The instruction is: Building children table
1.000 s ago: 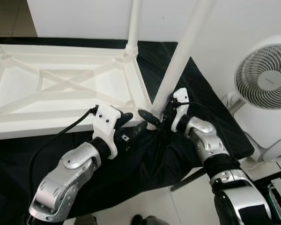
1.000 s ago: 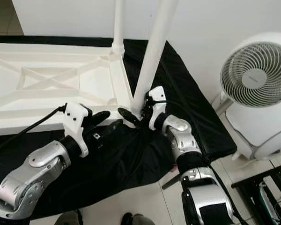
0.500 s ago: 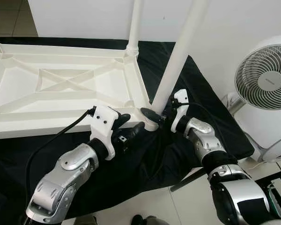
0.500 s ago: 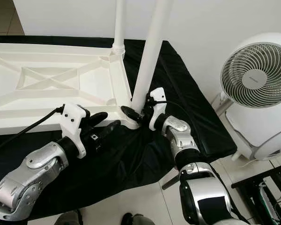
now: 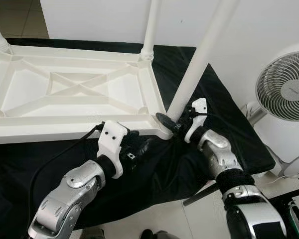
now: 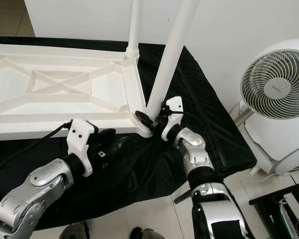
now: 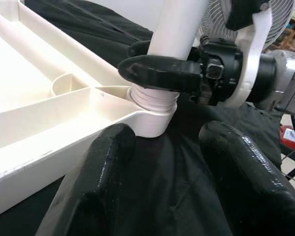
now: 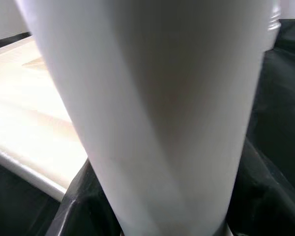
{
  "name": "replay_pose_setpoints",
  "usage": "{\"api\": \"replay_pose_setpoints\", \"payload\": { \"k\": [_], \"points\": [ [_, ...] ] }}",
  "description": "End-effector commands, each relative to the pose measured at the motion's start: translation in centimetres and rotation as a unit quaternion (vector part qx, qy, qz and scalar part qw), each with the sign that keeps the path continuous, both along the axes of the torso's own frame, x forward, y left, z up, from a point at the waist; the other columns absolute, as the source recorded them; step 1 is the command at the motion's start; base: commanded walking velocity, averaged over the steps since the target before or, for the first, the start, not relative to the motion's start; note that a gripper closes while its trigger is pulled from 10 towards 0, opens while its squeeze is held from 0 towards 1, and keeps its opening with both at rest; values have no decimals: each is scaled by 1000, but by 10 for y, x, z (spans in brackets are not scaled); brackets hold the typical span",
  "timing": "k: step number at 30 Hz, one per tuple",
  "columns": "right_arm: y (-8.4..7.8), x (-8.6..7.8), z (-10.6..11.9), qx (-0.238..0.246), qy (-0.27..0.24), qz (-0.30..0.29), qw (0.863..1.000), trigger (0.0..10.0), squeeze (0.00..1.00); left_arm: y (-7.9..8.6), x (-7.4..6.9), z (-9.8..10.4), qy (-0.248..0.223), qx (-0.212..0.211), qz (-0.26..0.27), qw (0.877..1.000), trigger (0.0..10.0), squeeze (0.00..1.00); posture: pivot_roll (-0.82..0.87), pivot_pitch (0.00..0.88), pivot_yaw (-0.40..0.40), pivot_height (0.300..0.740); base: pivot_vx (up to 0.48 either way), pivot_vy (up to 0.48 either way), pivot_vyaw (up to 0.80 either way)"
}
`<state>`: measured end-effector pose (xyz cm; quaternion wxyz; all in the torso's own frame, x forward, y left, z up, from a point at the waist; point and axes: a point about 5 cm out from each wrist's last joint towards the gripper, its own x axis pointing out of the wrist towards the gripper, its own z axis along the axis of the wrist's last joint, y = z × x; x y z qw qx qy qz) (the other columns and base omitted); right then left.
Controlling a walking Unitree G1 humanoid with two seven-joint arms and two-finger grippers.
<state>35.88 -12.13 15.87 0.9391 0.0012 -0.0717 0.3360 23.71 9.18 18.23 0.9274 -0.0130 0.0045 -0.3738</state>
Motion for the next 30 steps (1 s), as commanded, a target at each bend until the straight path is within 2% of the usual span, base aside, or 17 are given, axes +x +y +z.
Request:
{"api": "replay_pose_setpoints", "payload": {
  "k": [1, 3, 5, 6, 7, 8, 9, 12, 15, 21, 22, 23, 24, 25, 26, 28, 30],
  "points": [
    [-12, -2, -16, 3, 36, -56, 998, 0, 0, -4, -2, -3, 6, 0, -27, 1000, 10000, 0, 203, 158, -136, 740, 0, 0, 0],
    [-12, -2, -16, 3, 36, -56, 998, 0, 0, -4, -2, -3, 6, 0, -27, 1000, 10000, 0, 203, 158, -136, 740, 0, 0, 0],
    [-9, -5, -16, 10, 32, -77, 996, 0, 0, -4, -2, -3, 4, 0, -27, 1000, 10000, 0, 197, 156, -146, 740, 0, 0, 0],
    [-4, -8, -16, 27, 35, -116, 992, 0, 0, -4, -1, -2, 2, -1, -27, 1000, 10000, 0, 192, 155, -145, 740, 0, 0, 0],
    [-4, -8, -16, 27, 35, -116, 992, 0, 0, -4, -1, -2, 2, -1, -27, 1000, 10000, 0, 192, 155, -145, 740, 0, 0, 0],
    [1, -12, -17, 43, 42, -156, 986, 0, 0, -4, -1, -1, 1, -1, -27, 1000, 10000, 0, 187, 154, -146, 740, 0, 0, 0],
    [1, -12, -17, 43, 42, -156, 986, 0, 0, -4, -1, -1, 1, -1, -27, 1000, 10000, 0, 187, 154, -146, 740, 0, 0, 0],
    [12, -16, -17, 73, 50, -242, 966, 0, 0, -3, 1, 0, -1, -2, -28, 1000, 10000, 0, 169, 153, -134, 740, 0, 0, 0],
    [18, -18, -18, 64, 53, -268, 960, 0, 0, -3, 3, 0, -2, -3, -27, 1000, 10000, 0, 169, 153, -134, 740, 0, 0, 0],
    [18, -23, -20, 55, 68, -280, 956, 0, 0, -2, 4, 1, -4, -4, -30, 1000, 10000, 0, 161, 150, -132, 740, 0, 0, 0],
    [16, -24, -19, 45, 60, -278, 958, 10000, 0, -2, 4, 2, -5, -4, -29, 1000, 10000, 0, 164, 150, -133, 740, 0, 0, 0],
    [16, -24, -17, 52, 62, -272, 959, 10000, 0, -2, 5, 2, -6, -4, -29, 1000, 10000, 0, 166, 148, -133, 740, 0, 0, 0],
    [14, -24, -15, 52, 58, -268, 960, 10000, 608, -2, 5, 2, -7, -4, -28, 1000, 10000, 0, 166, 148, -133, 740, 0, 0, 0],
    [14, -24, -15, 52, 58, -268, 960, 10000, 608, -2, 5, 2, -7, -4, -28, 1000, 10000, 0, 166, 148, -133, 740, 0, 0, 0],
    [12, -24, -13, 54, 52, -260, 963, 10000, 1000, -2, 5, 2, -7, -5, -28, 1000, 10000, 0, 166, 148, -133, 740, 0, 0, 0],
    [9, -23, -11, 56, 47, -250, 965, 10000, 1000, -2, 4, 2, -7, -5, -28, 1000, 10000, 0, 172, 148, -141, 740, 0, 0, 0],
    [-1, -22, -6, 40, 31, -219, 974, 10000, 1000, -3, 4, 2, -7, -5, -27, 1000, 10000, 0, 176, 146, -144, 740, 0, 0, 0]
  ]
}}
